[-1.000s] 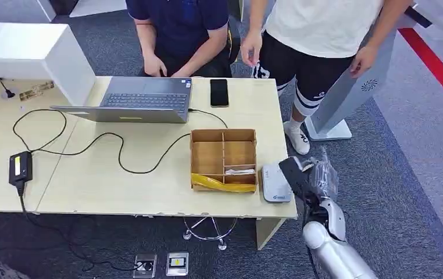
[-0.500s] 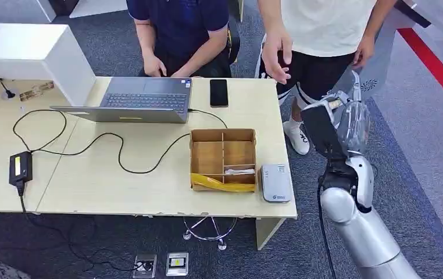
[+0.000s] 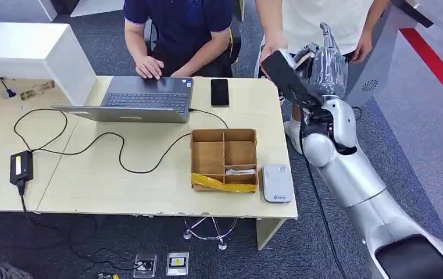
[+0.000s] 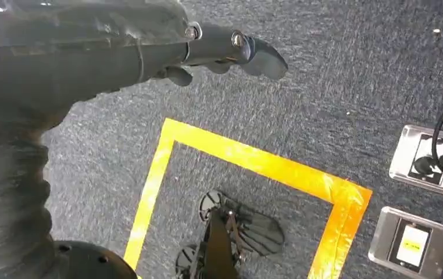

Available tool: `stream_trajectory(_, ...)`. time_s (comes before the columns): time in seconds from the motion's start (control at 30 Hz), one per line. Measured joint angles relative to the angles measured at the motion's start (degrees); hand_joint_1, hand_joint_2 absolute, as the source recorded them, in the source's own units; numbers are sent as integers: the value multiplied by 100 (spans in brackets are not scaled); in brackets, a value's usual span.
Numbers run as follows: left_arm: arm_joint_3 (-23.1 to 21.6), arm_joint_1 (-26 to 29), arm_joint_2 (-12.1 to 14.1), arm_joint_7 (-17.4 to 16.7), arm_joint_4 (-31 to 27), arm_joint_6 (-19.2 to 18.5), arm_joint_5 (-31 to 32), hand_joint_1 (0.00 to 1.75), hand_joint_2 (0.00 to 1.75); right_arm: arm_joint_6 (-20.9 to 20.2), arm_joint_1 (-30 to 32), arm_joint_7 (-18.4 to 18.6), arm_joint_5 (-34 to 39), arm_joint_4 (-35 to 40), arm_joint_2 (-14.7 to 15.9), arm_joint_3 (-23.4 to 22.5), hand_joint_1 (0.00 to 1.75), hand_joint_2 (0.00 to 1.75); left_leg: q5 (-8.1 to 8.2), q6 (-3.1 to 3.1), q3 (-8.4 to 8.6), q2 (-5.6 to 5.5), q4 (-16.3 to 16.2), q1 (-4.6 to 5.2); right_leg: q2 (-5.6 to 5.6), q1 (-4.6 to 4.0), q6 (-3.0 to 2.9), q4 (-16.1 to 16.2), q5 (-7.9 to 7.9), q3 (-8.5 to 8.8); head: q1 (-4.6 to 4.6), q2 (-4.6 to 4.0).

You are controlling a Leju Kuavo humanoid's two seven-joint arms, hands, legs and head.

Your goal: Pass the card to the sensor for recognition and then transmit it.

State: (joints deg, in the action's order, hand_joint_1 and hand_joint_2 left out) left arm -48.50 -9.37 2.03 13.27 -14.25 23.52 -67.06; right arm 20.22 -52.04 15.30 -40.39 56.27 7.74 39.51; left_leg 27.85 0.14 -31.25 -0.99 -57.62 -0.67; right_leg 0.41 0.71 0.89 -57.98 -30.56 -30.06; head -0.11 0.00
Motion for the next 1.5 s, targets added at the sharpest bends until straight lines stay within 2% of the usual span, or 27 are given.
stream_trajectory(0.27, 2, 90, -4, -2, 0, 53, -83, 0, 175, 155, -312, 153, 44, -1065, -175, 322, 175, 175, 0, 0, -3, -4, -1, 0, -2, 1, 0, 1, 0, -4, 0, 0)
stream_trajectory(0.3, 0, 105, -4, 0, 0, 53, -85, 0, 175, 190, -327, 162, 44, -1153, -177, 350, 24, 175, 0, 0, -3, -4, -1, 0, -2, 1, 0, 1, 0, -4, 0, 0)
stream_trajectory(0.33, 2, 115, -4, 0, 0, 53, -85, 0, 175, 210, -343, 169, 46, -1229, -177, 376, 24, 175, 0, 0, -3, -4, -1, 0, -2, 1, 0, 1, 0, -4, -2, 0)
stream_trajectory(0.37, 2, 120, -4, 0, 0, 50, -92, 0, 175, 218, -358, 179, 46, -1290, -177, 394, 0, 175, 0, 0, -3, -4, -1, 0, -2, 1, 0, 1, 0, -4, 0, 0)
stream_trajectory(0.57, 2, 127, -4, 4, 0, 42, -105, 0, 175, 417, -367, 302, 79, -1513, -171, 501, 0, 175, 0, 0, -1, -2, -2, 0, 0, 1, 0, 1, 1, -7, 0, 0)
stream_trajectory(0.6, 2, 128, -4, 4, 0, 44, -105, 0, 175, 479, -367, 302, 98, -1524, -166, 512, 0, 0, 0, 0, -1, -2, -2, 0, 0, 1, 0, 1, 1, -7, -2, 0)
stream_trajectory(0.67, 2, 129, -4, 4, 0, 44, -107, 0, 175, 560, -365, 291, 114, -1533, -147, 540, 0, 0, -1, -1, 1, 0, -2, 0, 2, 0, 0, 1, 1, -8, 0, 0)
stream_trajectory(0.7, 2, 131, -4, 7, 0, 46, -112, 0, 175, 638, -362, 282, 114, -1533, -116, 553, 0, 175, -1, -1, 1, 1, -3, 0, 2, 1, 0, 1, 1, -8, -4, 0)
stream_trajectory(0.8, 2, 149, -4, 55, 0, 46, -131, 0, 175, 837, -299, 278, 92, -1432, -9, 562, 0, 175, -1, -1, 2, 0, -4, 0, 2, 0, 0, 1, 1, -8, -2, 0)
stream_trajectory(0.9, 0, 180, -4, 123, 0, 44, -192, 0, 175, 848, -96, 390, 41, -1062, 197, 562, 0, 175, 0, 0, 1, 0, -3, 0, 2, 1, 0, 2, 1, -7, 0, 0)
stream_trajectory(1.17, 2, 298, 4, 192, 2, 50, -308, 0, 175, 1200, 775, 590, 120, 558, 858, 407, 0, 175, 1, 0, 3, 1, -4, 1, 1, 1, 0, 4, 1, -8, -2, 0)
stream_trajectory(1.5, 15, 332, 28, 302, 4, 48, -418, 0, 175, 1733, 2105, 466, 293, 2519, 1462, -117, 0, 175, 1, 0, 5, 1, -3, 0, 1, 1, 0, 4, 0, -6, -2, 0)
